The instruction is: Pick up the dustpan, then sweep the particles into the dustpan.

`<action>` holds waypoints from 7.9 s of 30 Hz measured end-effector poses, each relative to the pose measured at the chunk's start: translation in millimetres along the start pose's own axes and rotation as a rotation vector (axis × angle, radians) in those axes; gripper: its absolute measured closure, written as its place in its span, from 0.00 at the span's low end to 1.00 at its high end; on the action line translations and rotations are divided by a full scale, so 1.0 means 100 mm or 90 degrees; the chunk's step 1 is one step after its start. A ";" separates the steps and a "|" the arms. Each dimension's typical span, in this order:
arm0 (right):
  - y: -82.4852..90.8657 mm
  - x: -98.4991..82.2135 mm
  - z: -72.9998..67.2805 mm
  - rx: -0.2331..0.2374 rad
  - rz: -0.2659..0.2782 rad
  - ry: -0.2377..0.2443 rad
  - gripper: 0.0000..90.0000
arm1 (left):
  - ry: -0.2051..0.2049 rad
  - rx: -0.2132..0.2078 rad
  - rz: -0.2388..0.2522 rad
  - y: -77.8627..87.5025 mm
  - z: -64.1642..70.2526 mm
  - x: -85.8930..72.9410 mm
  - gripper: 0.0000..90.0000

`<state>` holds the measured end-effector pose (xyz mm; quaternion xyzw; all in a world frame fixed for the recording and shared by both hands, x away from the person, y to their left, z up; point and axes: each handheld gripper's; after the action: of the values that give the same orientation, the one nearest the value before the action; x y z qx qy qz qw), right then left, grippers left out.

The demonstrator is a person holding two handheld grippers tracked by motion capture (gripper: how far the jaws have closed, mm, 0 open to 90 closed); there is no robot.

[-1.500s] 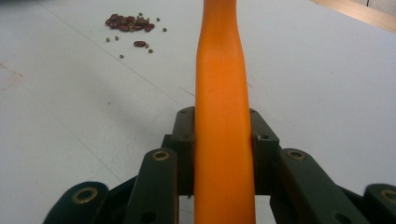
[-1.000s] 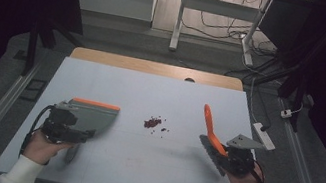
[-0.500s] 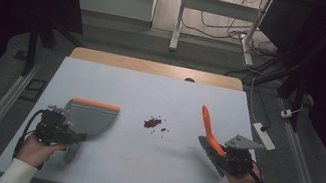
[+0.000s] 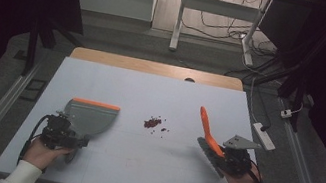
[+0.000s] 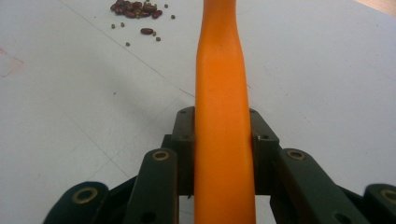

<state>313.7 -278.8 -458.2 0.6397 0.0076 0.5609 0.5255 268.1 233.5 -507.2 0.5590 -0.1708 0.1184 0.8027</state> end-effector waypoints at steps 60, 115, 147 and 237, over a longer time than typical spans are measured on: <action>-0.02 -0.04 0.03 -0.007 -0.009 -0.005 0.78 | 0.055 0.005 0.058 -0.13 -0.12 0.03 0.68; 0.01 0.06 0.02 -0.014 0.029 -0.013 0.78 | -0.186 -0.140 0.153 0.09 -0.23 0.11 0.68; 0.00 0.08 0.00 -0.012 0.035 -0.011 0.78 | -0.342 -0.195 0.088 0.19 0.00 0.04 0.68; -1.33 1.10 -0.05 0.021 0.001 0.051 0.78 | -0.345 -0.204 -0.062 -0.13 0.15 0.23 0.68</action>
<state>428.1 -149.9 -472.0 0.6254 0.0376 0.5865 0.5133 292.3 214.4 -504.4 0.4445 -0.3680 -0.1018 0.8103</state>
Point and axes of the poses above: each handheld gripper's, and its own axes: y roughly backward along the jaws, x roughly out of its top, z roughly to its right, and after that the axes turned 6 degrees about y, right-handed
